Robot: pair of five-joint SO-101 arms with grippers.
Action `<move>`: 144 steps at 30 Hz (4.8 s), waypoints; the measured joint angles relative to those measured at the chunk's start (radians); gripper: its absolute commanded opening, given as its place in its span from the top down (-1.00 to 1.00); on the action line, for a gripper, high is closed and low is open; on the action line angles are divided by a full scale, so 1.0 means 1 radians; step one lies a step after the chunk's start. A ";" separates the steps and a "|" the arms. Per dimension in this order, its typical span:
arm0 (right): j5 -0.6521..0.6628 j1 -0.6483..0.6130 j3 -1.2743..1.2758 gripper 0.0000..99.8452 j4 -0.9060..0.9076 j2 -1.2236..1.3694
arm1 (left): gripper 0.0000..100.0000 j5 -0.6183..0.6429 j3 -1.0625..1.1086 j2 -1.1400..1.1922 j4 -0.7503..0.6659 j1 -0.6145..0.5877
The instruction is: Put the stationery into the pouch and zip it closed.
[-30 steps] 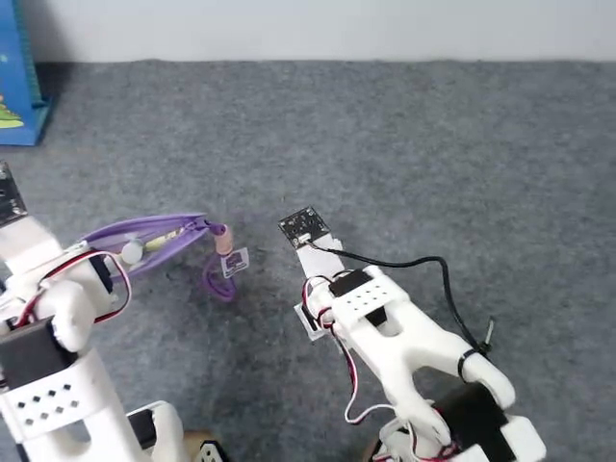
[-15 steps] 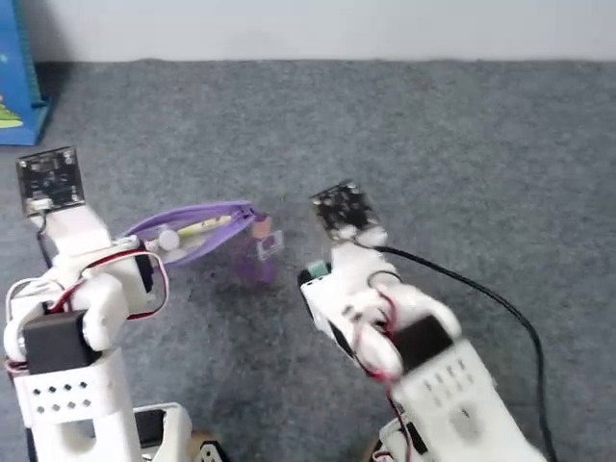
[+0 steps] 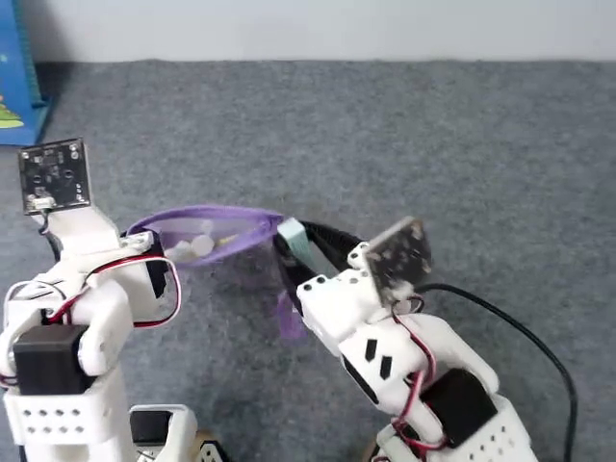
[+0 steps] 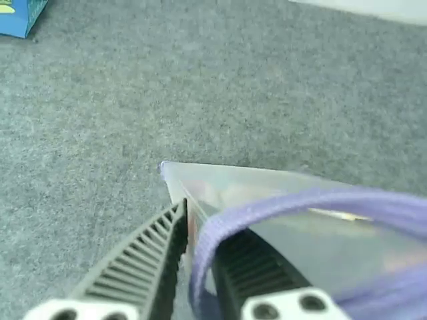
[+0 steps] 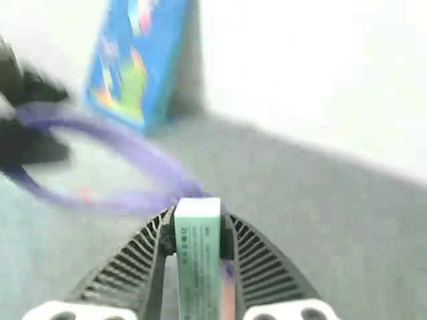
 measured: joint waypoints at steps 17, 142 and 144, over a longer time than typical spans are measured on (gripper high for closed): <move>-0.074 -0.126 0.000 0.98 -0.400 0.006 | 0.97 0.000 -0.037 0.152 0.023 -0.002; -0.141 0.034 0.061 0.98 0.032 0.459 | 0.97 0.000 -0.037 0.157 0.043 -0.003; -0.140 0.034 0.061 0.98 0.041 0.433 | 0.97 0.000 -0.037 0.157 0.043 -0.003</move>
